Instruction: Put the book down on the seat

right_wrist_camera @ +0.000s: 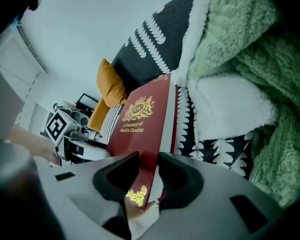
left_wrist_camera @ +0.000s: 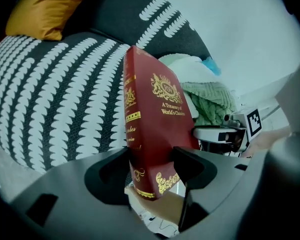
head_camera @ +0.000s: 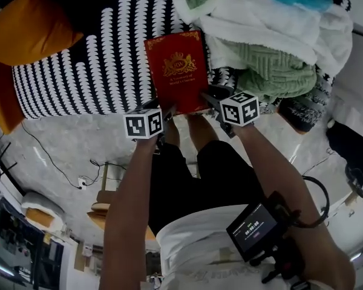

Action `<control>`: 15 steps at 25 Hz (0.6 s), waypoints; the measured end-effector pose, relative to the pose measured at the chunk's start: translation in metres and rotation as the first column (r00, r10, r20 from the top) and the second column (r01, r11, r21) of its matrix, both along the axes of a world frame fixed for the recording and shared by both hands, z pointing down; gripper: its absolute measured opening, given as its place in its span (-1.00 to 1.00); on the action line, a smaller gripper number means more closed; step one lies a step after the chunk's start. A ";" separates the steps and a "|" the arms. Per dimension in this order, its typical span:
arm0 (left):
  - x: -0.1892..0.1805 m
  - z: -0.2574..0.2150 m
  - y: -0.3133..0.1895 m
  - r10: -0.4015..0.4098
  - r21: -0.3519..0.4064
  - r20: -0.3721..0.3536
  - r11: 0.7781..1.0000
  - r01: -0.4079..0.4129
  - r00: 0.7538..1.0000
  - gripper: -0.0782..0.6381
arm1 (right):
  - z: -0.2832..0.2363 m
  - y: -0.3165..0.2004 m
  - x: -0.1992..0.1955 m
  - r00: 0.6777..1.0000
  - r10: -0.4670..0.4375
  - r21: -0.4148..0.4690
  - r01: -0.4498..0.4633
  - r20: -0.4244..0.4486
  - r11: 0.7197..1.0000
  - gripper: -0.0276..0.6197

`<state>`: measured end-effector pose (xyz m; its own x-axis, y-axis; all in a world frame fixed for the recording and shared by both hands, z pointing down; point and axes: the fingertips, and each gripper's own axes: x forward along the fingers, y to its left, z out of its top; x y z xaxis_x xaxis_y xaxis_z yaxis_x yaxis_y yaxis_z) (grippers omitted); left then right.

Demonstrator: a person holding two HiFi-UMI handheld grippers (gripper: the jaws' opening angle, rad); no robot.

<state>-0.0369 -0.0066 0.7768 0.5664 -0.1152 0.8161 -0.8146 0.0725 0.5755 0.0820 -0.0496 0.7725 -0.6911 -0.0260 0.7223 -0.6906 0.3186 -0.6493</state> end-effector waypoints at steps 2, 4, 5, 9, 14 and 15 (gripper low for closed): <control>-0.004 0.003 -0.004 0.021 0.015 0.003 1.000 -0.021 1.000 0.02 | 0.003 -0.002 -0.003 1.000 0.000 0.000 0.000 -0.006 1.000 -0.50; -0.007 0.008 -0.006 0.036 0.026 0.008 0.999 -0.036 0.999 0.02 | 0.008 -0.003 -0.006 1.000 0.001 0.000 -0.001 -0.009 1.000 -0.50; -0.008 0.010 -0.007 0.041 0.028 0.013 0.999 -0.042 0.999 0.02 | 0.011 -0.002 -0.006 1.000 0.002 -0.001 -0.002 -0.012 1.000 -0.50; -0.005 0.028 -0.006 0.046 0.032 0.022 0.998 -0.047 0.999 0.02 | 0.031 -0.001 -0.004 1.000 0.022 -0.018 -0.023 -0.014 1.000 -0.51; -0.005 0.042 -0.009 0.040 0.030 0.033 0.999 -0.041 0.999 0.02 | 0.047 -0.002 -0.003 0.999 0.030 -0.035 -0.030 -0.013 0.999 -0.51; -0.004 0.045 -0.008 0.042 0.029 0.034 0.999 -0.043 0.999 0.02 | 0.050 -0.002 -0.002 0.999 0.029 -0.036 -0.030 -0.015 0.999 -0.51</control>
